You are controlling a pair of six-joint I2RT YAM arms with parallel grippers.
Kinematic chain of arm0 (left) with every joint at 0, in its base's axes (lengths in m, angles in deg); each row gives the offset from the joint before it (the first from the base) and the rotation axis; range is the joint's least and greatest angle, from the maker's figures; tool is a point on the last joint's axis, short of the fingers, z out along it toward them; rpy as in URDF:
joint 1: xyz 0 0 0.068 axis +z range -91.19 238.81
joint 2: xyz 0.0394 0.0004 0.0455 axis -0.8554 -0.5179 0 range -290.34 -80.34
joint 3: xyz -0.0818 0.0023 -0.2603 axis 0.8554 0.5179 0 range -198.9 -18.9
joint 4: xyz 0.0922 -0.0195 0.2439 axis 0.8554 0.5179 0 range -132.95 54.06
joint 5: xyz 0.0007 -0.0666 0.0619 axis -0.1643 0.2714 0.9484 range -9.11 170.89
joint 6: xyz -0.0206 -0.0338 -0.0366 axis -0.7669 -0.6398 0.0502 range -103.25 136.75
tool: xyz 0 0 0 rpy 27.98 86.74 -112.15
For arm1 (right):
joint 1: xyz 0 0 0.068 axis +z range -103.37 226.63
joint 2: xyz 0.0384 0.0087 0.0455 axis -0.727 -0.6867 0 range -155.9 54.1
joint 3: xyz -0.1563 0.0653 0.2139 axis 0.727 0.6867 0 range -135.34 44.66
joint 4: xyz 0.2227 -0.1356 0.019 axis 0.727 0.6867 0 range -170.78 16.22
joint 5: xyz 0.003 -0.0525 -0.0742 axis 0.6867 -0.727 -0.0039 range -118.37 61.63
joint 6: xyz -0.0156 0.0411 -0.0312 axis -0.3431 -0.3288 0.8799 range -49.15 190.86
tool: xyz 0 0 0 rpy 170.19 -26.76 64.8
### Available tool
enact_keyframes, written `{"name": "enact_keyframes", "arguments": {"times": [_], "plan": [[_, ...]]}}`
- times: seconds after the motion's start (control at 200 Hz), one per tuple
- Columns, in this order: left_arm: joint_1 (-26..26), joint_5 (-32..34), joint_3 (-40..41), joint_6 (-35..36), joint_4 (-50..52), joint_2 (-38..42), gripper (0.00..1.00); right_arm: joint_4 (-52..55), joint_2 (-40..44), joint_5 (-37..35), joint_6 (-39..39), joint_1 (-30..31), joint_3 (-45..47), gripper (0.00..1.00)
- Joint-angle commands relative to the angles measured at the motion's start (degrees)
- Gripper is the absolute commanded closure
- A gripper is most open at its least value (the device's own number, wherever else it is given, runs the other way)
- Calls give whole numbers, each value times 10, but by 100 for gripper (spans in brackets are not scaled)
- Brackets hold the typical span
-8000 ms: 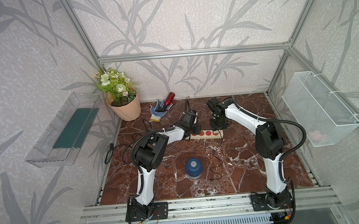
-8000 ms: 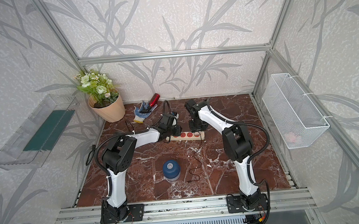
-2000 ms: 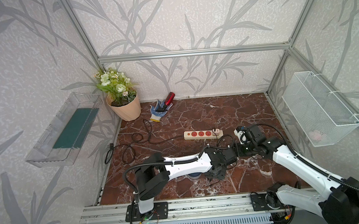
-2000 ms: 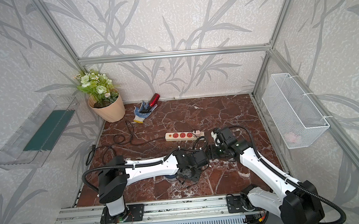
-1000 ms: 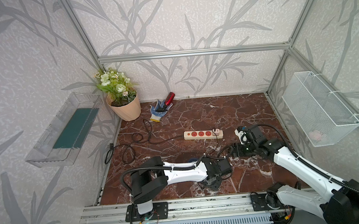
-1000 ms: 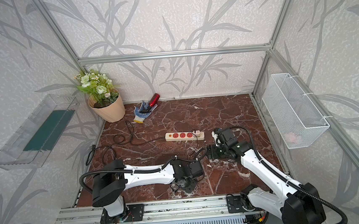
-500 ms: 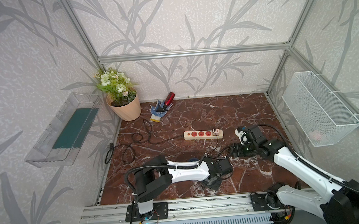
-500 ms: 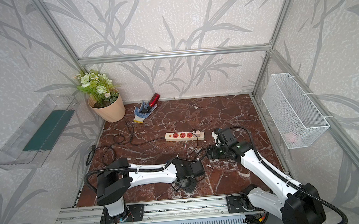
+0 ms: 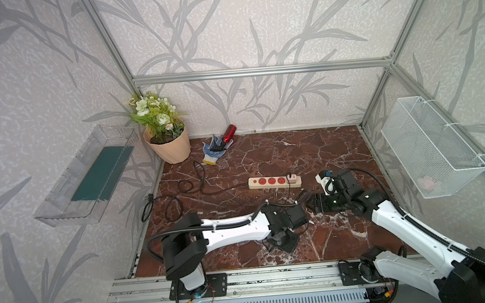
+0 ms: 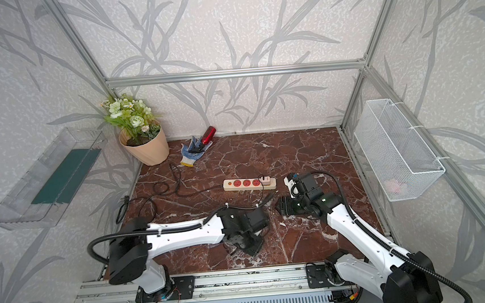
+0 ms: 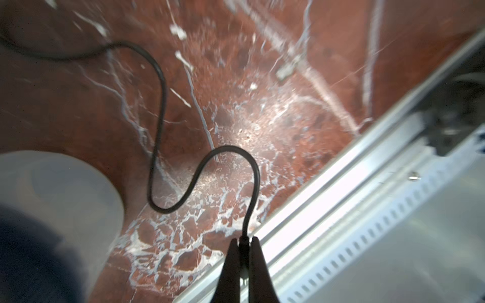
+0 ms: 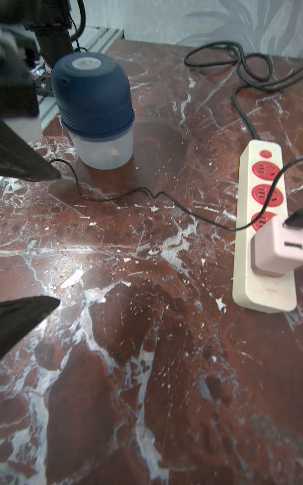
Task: Charge the cordless meat grinders
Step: Pick up the charging cable from the center of the board.
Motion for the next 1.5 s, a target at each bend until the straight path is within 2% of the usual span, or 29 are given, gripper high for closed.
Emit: {"name": "enact_keyframes", "arguments": {"times": [0.0,0.1,0.195,0.265,0.375,0.435,0.54,0.63,0.685,0.74,0.82,0.935,1.08,1.18,1.305,1.41,1.5], "plan": [[55,-67,6,33,19,98,99,-39,13,79,21,-2,3,33],[79,-95,13,66,19,159,99,-85,22,158,25,-2,8,34],[98,-96,-6,85,56,170,97,-126,38,217,27,-2,9,34],[107,-95,-18,93,81,160,97,-156,62,241,41,-2,12,34],[115,-141,-25,109,85,152,97,-221,118,251,65,-2,32,35],[122,-164,-27,115,80,154,97,-266,142,271,83,1,46,37],[144,-193,-38,127,79,164,98,-282,143,312,134,4,46,43],[169,-231,-50,135,83,170,98,-295,126,320,160,8,49,48],[178,-248,-60,144,95,170,98,-301,118,318,179,15,53,47],[184,-270,-66,152,105,166,98,-316,112,308,196,28,62,43],[188,-298,-68,161,114,155,98,-317,97,289,238,61,64,42],[198,-328,-72,168,121,142,99,-310,81,226,306,120,61,42],[206,-346,-77,185,143,137,99,-333,68,207,330,127,60,43],[215,-355,-82,189,149,136,100,-327,54,222,350,127,51,44],[223,-361,-84,194,155,129,100,-322,27,270,356,127,40,53],[233,-372,-85,198,156,124,100,-302,7,322,363,127,28,53],[238,-374,-91,203,167,118,100,-292,10,316,371,127,28,52]]}}
